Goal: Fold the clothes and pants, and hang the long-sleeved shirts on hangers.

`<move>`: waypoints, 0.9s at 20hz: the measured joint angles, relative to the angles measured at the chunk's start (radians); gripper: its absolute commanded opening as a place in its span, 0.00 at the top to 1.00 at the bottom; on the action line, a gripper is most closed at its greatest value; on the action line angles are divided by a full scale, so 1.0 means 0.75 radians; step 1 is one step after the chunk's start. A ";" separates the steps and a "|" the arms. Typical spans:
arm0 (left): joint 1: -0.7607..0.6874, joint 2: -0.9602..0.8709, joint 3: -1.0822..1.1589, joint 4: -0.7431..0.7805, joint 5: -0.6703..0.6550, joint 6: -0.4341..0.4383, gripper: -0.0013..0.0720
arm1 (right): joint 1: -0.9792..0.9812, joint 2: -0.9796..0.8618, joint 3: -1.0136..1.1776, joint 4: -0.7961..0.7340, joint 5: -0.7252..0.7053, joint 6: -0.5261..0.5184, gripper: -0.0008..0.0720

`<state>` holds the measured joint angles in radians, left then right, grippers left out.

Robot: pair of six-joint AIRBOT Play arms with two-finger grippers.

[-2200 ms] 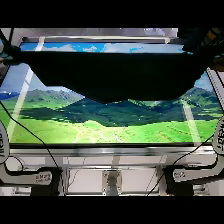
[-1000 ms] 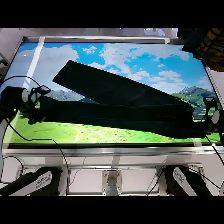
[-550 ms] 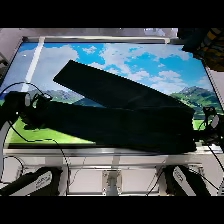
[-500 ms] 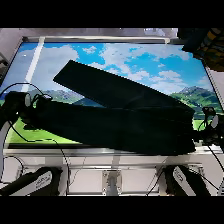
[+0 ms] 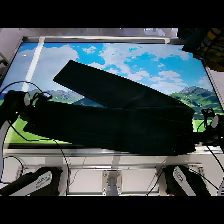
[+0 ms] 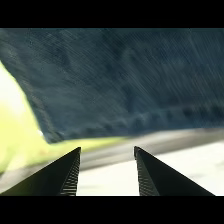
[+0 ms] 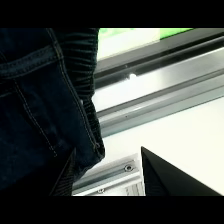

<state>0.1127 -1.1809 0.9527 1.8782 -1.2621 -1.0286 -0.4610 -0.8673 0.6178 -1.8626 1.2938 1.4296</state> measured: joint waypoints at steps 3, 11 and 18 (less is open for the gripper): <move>0.000 -0.019 0.154 -0.087 0.136 -0.116 0.40 | -0.001 0.000 0.000 0.032 -0.080 0.036 0.36; 0.000 -0.539 0.899 -0.508 0.253 -0.370 0.40 | -0.001 -0.001 0.000 0.278 -0.288 0.109 0.36; 0.028 -1.028 1.326 -0.604 0.265 -0.542 0.29 | -0.001 -0.001 0.000 0.422 -0.317 0.117 0.38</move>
<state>0.1341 -1.9522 1.9472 1.4250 -1.0634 -1.4349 -0.4614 -0.8677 0.6178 -1.5459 1.0561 1.5177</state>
